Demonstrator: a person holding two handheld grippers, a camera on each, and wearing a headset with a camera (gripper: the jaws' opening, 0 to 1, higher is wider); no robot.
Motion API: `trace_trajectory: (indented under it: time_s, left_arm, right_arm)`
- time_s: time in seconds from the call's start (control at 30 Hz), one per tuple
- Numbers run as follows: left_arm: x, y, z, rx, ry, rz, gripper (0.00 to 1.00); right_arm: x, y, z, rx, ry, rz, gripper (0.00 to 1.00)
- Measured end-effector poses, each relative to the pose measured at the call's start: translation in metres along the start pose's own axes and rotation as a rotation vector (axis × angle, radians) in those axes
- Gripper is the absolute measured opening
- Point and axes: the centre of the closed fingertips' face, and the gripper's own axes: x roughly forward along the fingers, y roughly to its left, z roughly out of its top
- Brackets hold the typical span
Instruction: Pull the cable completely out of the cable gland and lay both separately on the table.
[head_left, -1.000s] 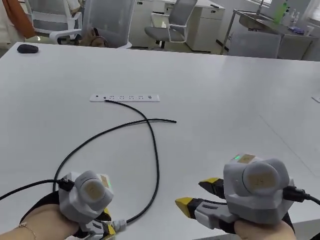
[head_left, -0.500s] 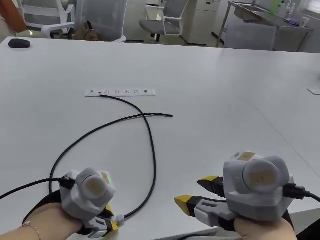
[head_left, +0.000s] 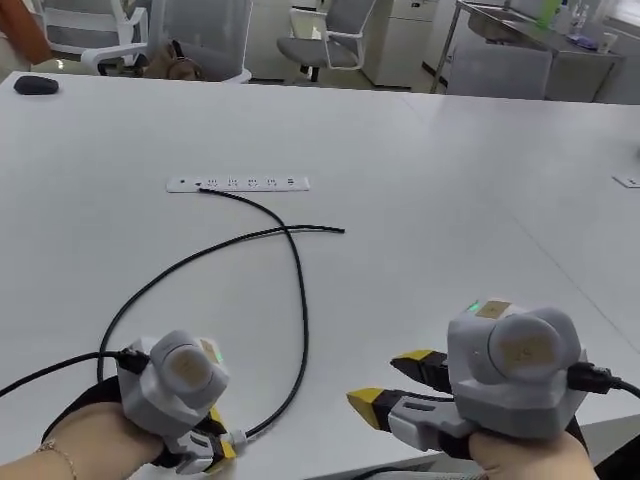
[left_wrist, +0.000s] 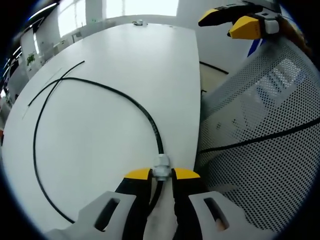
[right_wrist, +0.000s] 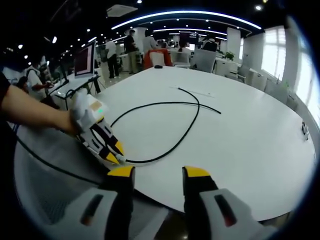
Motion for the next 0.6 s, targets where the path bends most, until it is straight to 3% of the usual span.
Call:
trace_trajectory:
  time_s: [0.13, 0.3, 0.47, 0.6]
  left_arm:
    - [-0.016, -0.005, 0.003, 0.015, 0.018, -0.016, 0.17]
    - [-0.041, -0.018, 0.016, 0.021, -0.015, -0.053, 0.17]
    - [-0.061, -0.027, 0.024, 0.043, -0.030, -0.053, 0.17]
    - [-0.076, -0.034, 0.024, 0.078, -0.022, -0.051, 0.17]
  right_arm:
    - [0.003, 0.001, 0.002, 0.009, 0.007, 0.032, 0.39]
    - [0.009, 0.013, 0.007, -0.016, 0.025, 0.103, 0.39]
    - [0.020, 0.039, 0.017, -0.091, 0.053, 0.234, 0.38]
    - [0.028, 0.066, 0.021, -0.177, 0.096, 0.381, 0.37]
